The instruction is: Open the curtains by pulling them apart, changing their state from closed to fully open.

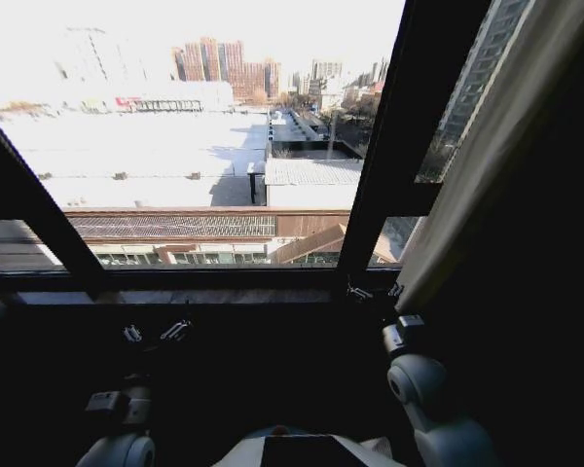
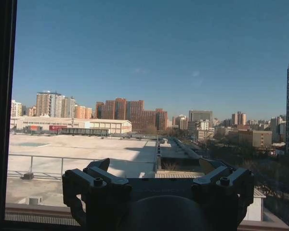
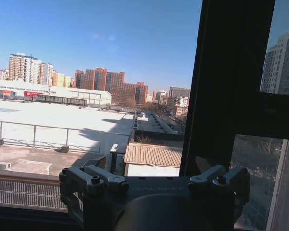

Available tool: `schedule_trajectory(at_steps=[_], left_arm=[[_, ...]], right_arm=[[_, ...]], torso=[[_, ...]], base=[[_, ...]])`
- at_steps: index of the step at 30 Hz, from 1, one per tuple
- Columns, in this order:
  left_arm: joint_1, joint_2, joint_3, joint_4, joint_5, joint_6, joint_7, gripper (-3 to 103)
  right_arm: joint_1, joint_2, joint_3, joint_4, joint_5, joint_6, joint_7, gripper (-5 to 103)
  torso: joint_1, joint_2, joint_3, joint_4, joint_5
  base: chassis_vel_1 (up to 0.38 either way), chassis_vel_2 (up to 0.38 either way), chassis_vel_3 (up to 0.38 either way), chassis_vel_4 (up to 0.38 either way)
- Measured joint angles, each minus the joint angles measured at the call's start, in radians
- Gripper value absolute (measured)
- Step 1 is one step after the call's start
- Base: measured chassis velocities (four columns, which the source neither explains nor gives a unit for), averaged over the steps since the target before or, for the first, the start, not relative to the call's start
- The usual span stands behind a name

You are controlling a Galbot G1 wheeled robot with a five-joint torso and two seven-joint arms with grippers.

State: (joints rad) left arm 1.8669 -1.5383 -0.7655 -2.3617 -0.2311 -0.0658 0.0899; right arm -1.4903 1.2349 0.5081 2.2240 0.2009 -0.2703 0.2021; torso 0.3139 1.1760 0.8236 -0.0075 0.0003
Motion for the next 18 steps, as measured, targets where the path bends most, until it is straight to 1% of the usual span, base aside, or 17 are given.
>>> schedule_trajectory(at_steps=[7,10,18], left_arm=[[0.0,0.0,0.002,0.001,0.001,0.0,0.001,100],[0.001,0.0,0.001,0.001,0.001,-0.002,0.001,100],[0.003,-0.001,0.001,0.004,0.001,-0.01,0.002,100]], right_arm=[[0.002,0.005,-0.001,-0.009,-0.005,0.007,-0.006,100],[0.001,0.006,0.0,-0.017,-0.011,0.022,-0.012,100],[0.0,0.011,-0.002,-0.019,-0.015,0.023,-0.015,100]], torso=[[0.0,0.0,0.0,0.0,-0.0001],[0.0,0.0,0.0,-0.0001,-0.0001],[0.0,0.0,0.0,-0.0001,0.0]], base=[[0.357,0.36,-0.351,-0.354],[0.349,0.35,-0.357,-0.365],[0.362,0.356,-0.36,-0.352]])
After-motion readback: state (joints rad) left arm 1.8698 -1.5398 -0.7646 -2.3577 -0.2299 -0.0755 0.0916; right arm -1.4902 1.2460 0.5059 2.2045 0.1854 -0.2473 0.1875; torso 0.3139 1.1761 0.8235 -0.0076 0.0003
